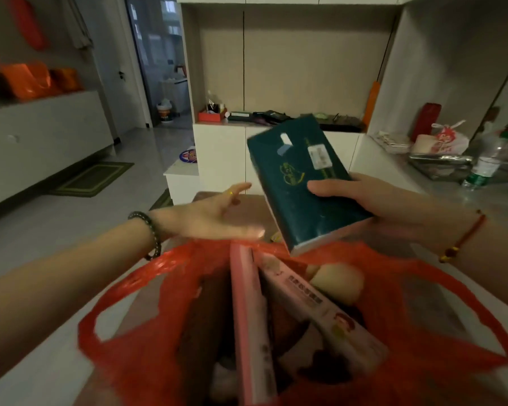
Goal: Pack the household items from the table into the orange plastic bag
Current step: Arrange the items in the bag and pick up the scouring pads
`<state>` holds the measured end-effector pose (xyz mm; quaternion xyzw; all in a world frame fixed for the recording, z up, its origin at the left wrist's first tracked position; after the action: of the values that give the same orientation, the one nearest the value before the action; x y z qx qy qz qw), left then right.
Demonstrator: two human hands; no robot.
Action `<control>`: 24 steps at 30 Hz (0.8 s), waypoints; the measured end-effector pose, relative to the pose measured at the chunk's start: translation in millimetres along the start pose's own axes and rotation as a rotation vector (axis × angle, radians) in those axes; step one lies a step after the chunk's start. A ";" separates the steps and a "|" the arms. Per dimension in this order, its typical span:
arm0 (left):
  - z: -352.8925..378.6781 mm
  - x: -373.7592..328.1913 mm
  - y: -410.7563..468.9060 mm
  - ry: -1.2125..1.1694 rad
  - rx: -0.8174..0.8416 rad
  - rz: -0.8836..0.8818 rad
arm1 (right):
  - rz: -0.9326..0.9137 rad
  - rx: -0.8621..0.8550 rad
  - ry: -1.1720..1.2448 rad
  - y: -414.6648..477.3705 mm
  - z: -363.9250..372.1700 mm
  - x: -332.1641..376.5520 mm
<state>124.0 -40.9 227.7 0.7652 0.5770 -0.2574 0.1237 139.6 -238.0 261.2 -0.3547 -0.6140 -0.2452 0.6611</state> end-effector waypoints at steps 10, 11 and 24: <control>-4.0 27.7 -36.4 0.443 -0.352 -0.298 | 0.498 0.104 0.089 -58.6 52.2 -130.1; -9.1 24.6 -37.9 0.367 -0.396 -0.290 | 0.480 0.047 0.110 -51.4 54.2 -133.1; -20.4 44.6 -38.5 0.352 0.182 -0.377 | 0.429 0.299 -0.981 -35.0 30.8 -72.4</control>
<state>101.7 17.3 225.0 0.6854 0.6962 -0.1897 -0.0978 84.3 -244.4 195.5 -0.4468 -0.7919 0.1786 0.3760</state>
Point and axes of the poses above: each hand's wrist, its own y-axis towards the middle knuckle, its own z-axis out of the palm, x = y × z, the point moved 6 cm from there along y, towards the middle knuckle, and after that the axes turned 4 degrees about y, right-handed, at the moved point
